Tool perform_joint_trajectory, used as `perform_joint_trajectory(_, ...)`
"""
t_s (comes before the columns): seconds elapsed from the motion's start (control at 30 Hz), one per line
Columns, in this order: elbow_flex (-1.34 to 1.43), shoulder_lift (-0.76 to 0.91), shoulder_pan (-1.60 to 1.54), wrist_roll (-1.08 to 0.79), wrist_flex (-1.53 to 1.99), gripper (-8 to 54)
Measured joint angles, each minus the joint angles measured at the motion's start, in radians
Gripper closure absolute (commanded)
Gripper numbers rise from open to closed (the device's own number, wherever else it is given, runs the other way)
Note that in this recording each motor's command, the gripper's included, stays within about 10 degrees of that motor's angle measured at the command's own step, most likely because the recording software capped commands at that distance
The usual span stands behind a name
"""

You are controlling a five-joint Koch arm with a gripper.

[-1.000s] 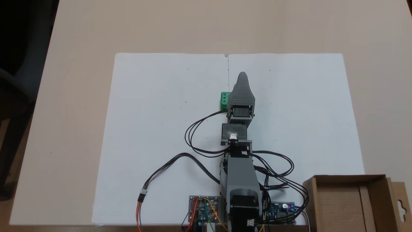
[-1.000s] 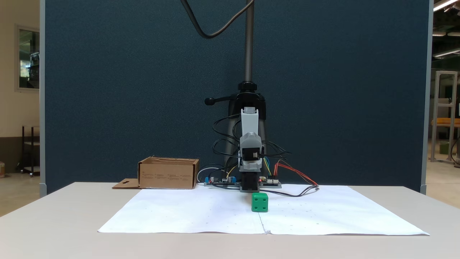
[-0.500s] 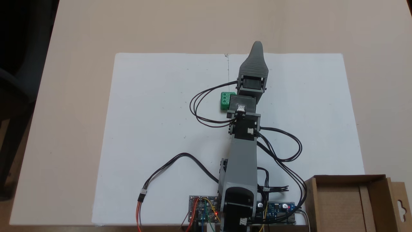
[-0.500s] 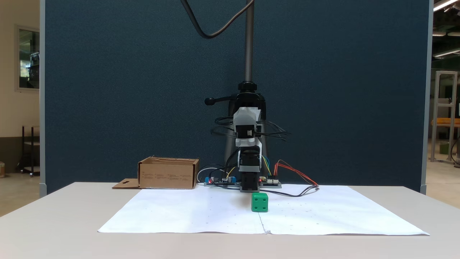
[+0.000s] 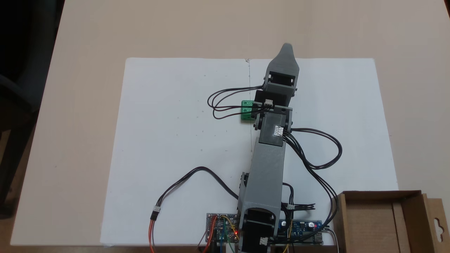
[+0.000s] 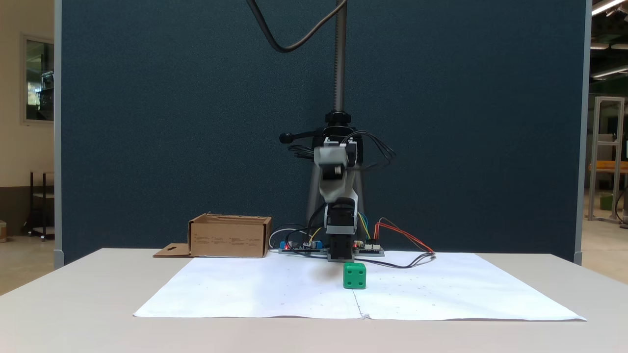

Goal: Grasp a green dice and put it in the bin.

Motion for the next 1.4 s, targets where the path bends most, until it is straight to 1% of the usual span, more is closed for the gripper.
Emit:
perform_joint_trajectory(0.2,-0.018,0.0,-0.011,0.0,0.334,1.8)
perform_joint_trajectory(0.23,-0.058,-0.003,-0.015,0.0,0.437,1.8)
perform_joint_trajectory(0.3,-0.11,-0.017,-0.023,0.0,0.523,1.7)
perform_joint_trajectory(0.43,-0.304,-0.104,-0.066,0.0,0.729,1.6)
perform_joint_trajectory(0.53,-0.337,-0.178,-0.098,0.0,0.854,1.5)
perform_joint_trajectory(0.67,-0.339,-0.256,-0.127,0.0,0.879,1.5)
perform_joint_trajectory(0.93,-0.348,-0.331,-0.201,0.0,0.861,1.5)
perform_joint_trajectory(1.13,-0.348,-0.43,-0.221,0.002,0.856,1.6)
perform_joint_trajectory(1.4,-0.359,-0.466,-0.221,0.037,0.839,2.4)
